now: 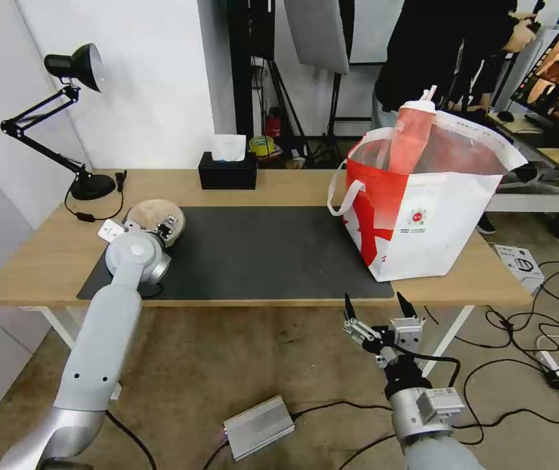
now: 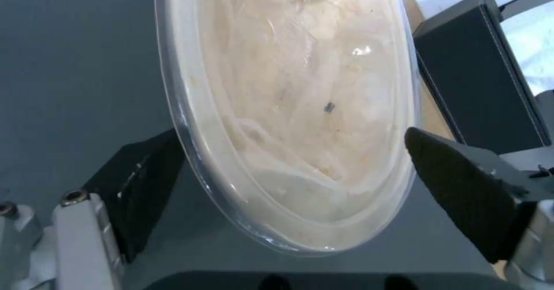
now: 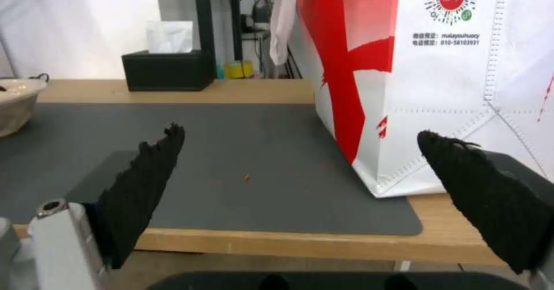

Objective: Pick up the trash from the table and place it into the takeout bag.

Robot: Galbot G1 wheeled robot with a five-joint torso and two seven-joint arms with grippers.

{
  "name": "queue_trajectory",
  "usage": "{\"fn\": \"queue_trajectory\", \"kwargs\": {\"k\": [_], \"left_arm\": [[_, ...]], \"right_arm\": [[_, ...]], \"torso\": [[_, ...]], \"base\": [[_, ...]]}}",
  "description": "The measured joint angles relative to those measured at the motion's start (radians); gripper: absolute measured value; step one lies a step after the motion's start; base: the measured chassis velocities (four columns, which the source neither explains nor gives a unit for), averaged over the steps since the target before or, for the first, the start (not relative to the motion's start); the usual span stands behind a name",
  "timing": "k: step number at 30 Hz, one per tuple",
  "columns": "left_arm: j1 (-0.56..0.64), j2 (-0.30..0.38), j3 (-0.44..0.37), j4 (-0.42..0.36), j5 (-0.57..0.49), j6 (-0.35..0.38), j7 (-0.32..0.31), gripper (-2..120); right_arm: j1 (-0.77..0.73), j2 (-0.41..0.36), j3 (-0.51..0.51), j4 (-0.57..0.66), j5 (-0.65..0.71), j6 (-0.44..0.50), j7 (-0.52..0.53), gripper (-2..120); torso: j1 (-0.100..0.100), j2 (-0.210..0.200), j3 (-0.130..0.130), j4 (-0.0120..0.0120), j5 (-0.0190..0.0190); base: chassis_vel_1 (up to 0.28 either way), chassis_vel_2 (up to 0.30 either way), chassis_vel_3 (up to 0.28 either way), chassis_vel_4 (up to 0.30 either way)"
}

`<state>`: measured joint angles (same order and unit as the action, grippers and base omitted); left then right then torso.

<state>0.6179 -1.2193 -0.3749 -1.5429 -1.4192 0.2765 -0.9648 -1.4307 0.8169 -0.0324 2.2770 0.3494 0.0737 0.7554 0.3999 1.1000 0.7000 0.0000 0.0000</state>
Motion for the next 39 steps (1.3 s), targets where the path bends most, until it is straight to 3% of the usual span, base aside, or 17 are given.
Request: {"fn": "queue_trajectory", "kwargs": {"k": [3, 6, 8, 16, 20, 22, 24, 26, 39], "left_arm": [[-0.003, -0.004, 0.002, 0.002, 0.002, -0.004, -0.005, 90], [-0.011, -0.009, 0.010, 0.008, 0.007, -0.009, -0.011, 74], [-0.011, -0.009, 0.010, 0.008, 0.007, -0.009, -0.011, 72], [-0.017, -0.006, 0.016, 0.009, 0.011, -0.015, -0.012, 36], [-0.018, -0.005, 0.016, 0.009, 0.013, -0.016, -0.012, 28], [-0.019, -0.005, 0.016, 0.009, 0.013, -0.026, -0.008, 17], [-0.019, -0.004, 0.016, 0.008, 0.013, -0.028, -0.006, 15], [-0.013, -0.005, 0.015, 0.004, 0.013, -0.035, -0.001, 3], [0.004, 0.001, 0.011, -0.017, 0.015, -0.035, 0.000, 0]], "right_arm": [[0.000, 0.000, 0.000, 0.000, 0.000, 0.000, 0.000, 100], [0.000, 0.000, 0.000, 0.000, 0.000, 0.000, 0.000, 100], [0.000, 0.000, 0.000, 0.000, 0.000, 0.000, 0.000, 100], [0.000, 0.000, 0.000, 0.000, 0.000, 0.000, 0.000, 100], [0.000, 0.000, 0.000, 0.000, 0.000, 0.000, 0.000, 100], [0.000, 0.000, 0.000, 0.000, 0.000, 0.000, 0.000, 100], [0.000, 0.000, 0.000, 0.000, 0.000, 0.000, 0.000, 100], [0.000, 0.000, 0.000, 0.000, 0.000, 0.000, 0.000, 100], [0.000, 0.000, 0.000, 0.000, 0.000, 0.000, 0.000, 100]], "torso": [[0.000, 0.000, 0.000, 0.0000, 0.0000], [0.000, 0.000, 0.000, 0.0000, 0.0000], [0.000, 0.000, 0.000, 0.0000, 0.0000], [0.000, 0.000, 0.000, 0.0000, 0.0000], [0.000, 0.000, 0.000, 0.0000, 0.0000], [0.000, 0.000, 0.000, 0.0000, 0.0000], [0.000, 0.000, 0.000, 0.0000, 0.0000], [0.000, 0.000, 0.000, 0.0000, -0.0001], [0.000, 0.000, 0.000, 0.0001, -0.0002]], "base": [[0.000, 0.000, 0.000, 0.000], [0.000, 0.000, 0.000, 0.000], [0.000, 0.000, 0.000, 0.000], [0.000, 0.000, 0.000, 0.000], [0.000, 0.000, 0.000, 0.000], [0.000, 0.000, 0.000, 0.000], [0.000, 0.000, 0.000, 0.000], [0.000, 0.000, 0.000, 0.000], [0.000, 0.000, 0.000, 0.000]]}}
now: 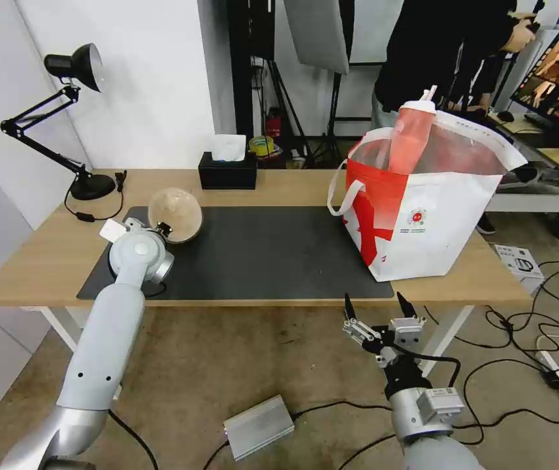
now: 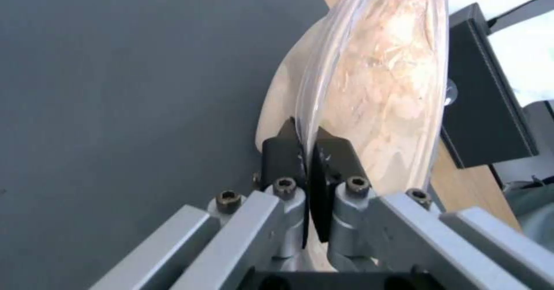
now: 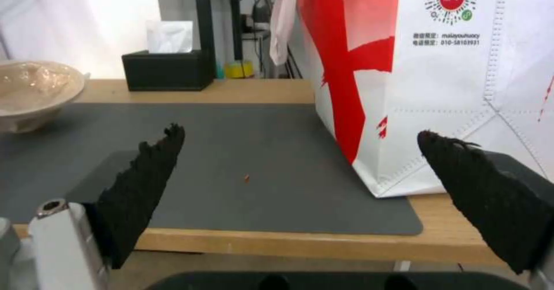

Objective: Pick up the trash from the table and place it into the takeout bag.

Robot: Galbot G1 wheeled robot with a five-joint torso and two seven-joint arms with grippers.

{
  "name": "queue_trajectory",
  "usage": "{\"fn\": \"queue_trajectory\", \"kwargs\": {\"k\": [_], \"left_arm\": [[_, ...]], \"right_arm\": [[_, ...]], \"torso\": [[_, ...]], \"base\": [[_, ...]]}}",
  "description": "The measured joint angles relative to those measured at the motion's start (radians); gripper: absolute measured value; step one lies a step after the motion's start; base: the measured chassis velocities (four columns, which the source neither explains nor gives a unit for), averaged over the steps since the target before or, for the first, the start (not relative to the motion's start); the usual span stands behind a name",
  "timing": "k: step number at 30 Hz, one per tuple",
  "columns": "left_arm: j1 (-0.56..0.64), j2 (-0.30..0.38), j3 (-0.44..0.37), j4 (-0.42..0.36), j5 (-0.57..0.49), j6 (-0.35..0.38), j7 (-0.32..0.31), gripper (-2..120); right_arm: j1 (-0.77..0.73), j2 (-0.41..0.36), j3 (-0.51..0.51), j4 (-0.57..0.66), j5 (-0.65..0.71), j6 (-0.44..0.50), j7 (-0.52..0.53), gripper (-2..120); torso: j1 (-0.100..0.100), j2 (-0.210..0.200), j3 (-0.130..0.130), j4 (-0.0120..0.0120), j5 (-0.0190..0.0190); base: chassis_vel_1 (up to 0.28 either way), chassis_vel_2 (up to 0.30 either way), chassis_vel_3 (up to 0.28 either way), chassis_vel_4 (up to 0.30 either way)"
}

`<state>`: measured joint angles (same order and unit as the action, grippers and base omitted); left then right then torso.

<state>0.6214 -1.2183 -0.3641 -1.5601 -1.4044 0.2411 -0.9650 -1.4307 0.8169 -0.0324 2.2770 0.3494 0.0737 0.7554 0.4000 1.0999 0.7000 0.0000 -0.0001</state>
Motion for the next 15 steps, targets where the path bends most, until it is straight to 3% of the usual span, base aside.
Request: {"fn": "queue_trajectory", "kwargs": {"k": [15], "left_arm": [[-0.021, -0.003, 0.038, -0.103, -0.099, 0.004, 0.011, 0]], "right_arm": [[0.000, 0.000, 0.000, 0.000, 0.000, 0.000, 0.000, 100]], "torso": [[0.000, 0.000, 0.000, -0.0001, 0.0002]], "base": [[0.000, 0.000, 0.000, 0.000]]}}
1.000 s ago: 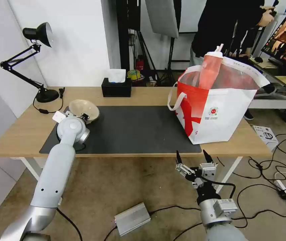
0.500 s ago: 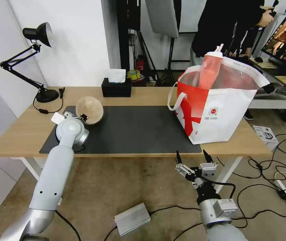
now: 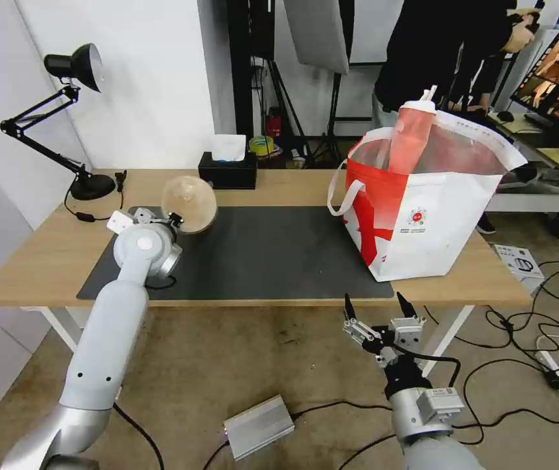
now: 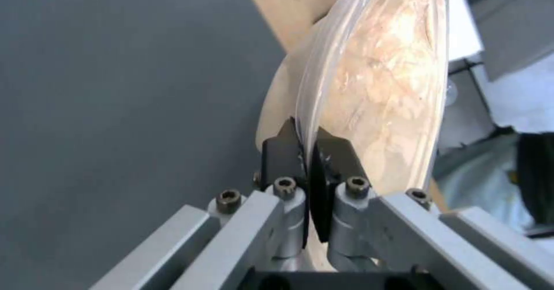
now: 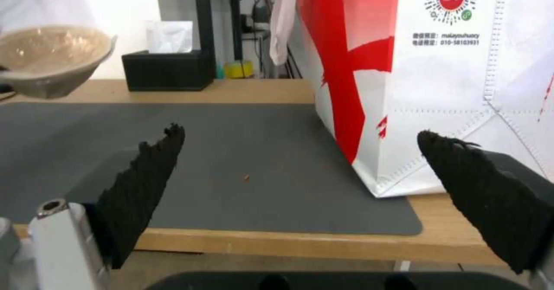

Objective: Pick up the trash from the table and place it into the takeout bag.

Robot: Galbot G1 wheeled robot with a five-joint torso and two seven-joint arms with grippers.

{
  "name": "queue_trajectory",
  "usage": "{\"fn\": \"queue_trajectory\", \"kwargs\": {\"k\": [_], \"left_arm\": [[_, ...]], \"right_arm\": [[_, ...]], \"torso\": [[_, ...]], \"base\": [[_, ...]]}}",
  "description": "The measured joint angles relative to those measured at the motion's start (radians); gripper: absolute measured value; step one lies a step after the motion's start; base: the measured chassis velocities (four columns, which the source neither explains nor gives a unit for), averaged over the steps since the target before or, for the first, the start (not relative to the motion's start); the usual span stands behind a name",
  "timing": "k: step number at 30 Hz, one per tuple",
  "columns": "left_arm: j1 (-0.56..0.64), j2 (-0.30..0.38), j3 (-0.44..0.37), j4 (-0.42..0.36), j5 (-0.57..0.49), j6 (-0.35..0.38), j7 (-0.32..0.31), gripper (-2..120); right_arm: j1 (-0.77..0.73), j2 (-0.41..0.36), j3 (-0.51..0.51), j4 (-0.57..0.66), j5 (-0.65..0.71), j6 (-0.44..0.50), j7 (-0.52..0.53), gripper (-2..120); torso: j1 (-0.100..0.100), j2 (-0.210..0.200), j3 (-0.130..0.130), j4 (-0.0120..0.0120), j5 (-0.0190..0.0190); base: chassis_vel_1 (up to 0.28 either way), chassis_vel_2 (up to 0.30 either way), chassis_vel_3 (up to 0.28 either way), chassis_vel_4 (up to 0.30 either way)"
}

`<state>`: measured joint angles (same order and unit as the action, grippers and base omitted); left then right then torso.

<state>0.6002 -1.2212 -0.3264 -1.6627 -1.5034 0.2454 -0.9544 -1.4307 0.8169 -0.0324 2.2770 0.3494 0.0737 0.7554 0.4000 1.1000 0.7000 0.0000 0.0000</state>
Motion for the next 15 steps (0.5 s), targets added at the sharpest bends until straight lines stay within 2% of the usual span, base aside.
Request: {"fn": "queue_trajectory", "kwargs": {"k": [9, 15], "left_arm": [[-0.030, 0.030, 0.049, -0.070, -0.052, -0.005, 0.042, 0], [-0.077, 0.030, 0.095, -0.088, -0.070, -0.016, 0.070, 0]], "right_arm": [[0.000, 0.000, 0.000, 0.000, 0.000, 0.000, 0.000, 100], [0.000, 0.000, 0.000, 0.000, 0.000, 0.000, 0.000, 100]], "torso": [[0.000, 0.000, 0.000, 0.0001, 0.0000], [0.000, 0.000, 0.000, 0.0000, 0.0001]], "base": [[0.000, 0.000, 0.000, 0.000], [0.000, 0.000, 0.000, 0.000]]}}
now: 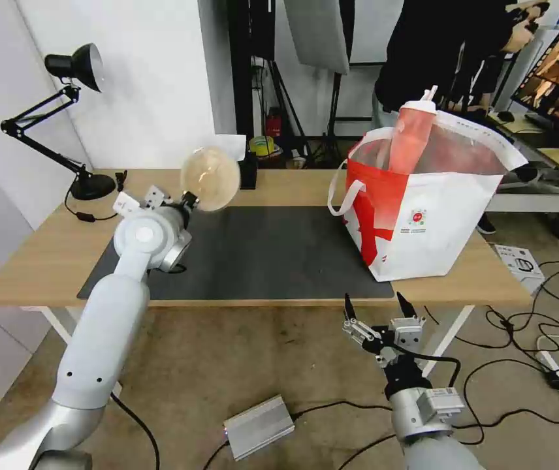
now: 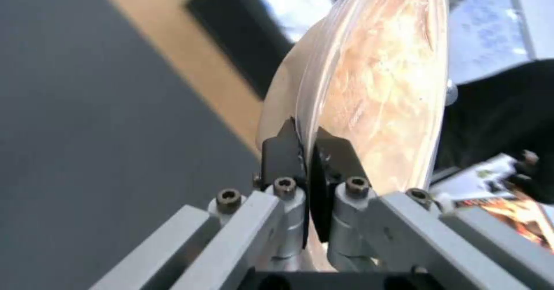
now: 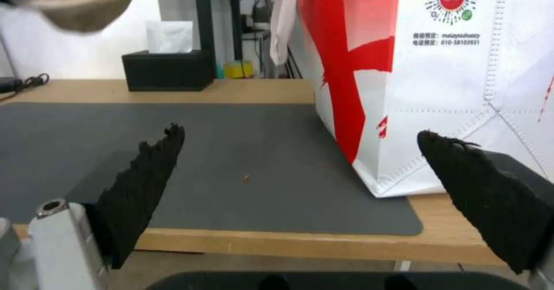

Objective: Pick up the trash from the table and place it into the takeout bag.

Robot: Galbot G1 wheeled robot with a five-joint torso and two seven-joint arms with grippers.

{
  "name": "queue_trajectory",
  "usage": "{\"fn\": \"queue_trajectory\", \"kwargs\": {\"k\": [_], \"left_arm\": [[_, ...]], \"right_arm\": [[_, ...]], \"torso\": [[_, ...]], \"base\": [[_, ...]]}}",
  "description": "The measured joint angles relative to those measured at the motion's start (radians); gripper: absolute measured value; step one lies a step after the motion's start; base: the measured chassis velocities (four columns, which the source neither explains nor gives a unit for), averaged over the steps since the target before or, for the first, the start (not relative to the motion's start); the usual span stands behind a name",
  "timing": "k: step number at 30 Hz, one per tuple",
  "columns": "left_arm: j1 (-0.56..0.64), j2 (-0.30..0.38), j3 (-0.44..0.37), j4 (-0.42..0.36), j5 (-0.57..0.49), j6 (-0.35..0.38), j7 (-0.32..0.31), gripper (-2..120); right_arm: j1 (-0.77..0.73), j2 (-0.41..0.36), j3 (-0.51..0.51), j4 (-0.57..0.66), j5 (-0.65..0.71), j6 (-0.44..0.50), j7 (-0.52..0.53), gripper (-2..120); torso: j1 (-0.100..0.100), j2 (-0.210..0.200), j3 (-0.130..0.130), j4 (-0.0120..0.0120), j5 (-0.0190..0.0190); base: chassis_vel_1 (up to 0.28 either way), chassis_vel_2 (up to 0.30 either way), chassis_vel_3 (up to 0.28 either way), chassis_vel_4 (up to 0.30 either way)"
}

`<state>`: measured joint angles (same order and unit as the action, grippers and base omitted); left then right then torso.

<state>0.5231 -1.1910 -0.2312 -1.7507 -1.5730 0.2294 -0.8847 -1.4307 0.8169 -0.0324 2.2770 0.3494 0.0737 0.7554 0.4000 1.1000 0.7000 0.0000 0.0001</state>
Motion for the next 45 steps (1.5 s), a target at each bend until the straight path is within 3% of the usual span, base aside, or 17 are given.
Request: {"fn": "queue_trajectory", "kwargs": {"k": [9, 19, 27, 45], "left_arm": [[-0.159, -0.044, 0.120, 0.054, -0.013, -0.021, 0.074, 0], [-0.275, -0.094, 0.242, 0.131, -0.015, -0.031, 0.101, 0], [-0.375, -0.175, 0.346, 0.224, -0.012, -0.047, 0.134, 0], [-0.491, -0.309, 0.444, 0.393, 0.027, -0.073, 0.209, 0]], "right_arm": [[0.000, 0.000, 0.000, 0.000, 0.000, 0.000, 0.000, 100], [0.000, 0.000, 0.000, 0.000, 0.000, 0.000, 0.000, 100], [0.000, 0.000, 0.000, 0.000, 0.000, 0.000, 0.000, 100], [0.000, 0.000, 0.000, 0.000, 0.000, 0.000, 0.000, 100]], "torso": [[0.000, 0.000, 0.000, -0.0001, 0.0000], [0.000, 0.000, 0.000, 0.0000, 0.0001], [0.000, 0.000, 0.000, -0.0001, 0.0001], [0.000, 0.000, 0.000, 0.0000, -0.0001]], "base": [[0.000, 0.000, 0.000, 0.000], [0.000, 0.000, 0.000, 0.000], [0.000, 0.000, 0.000, 0.000], [0.000, 0.000, 0.000, 0.000]]}}
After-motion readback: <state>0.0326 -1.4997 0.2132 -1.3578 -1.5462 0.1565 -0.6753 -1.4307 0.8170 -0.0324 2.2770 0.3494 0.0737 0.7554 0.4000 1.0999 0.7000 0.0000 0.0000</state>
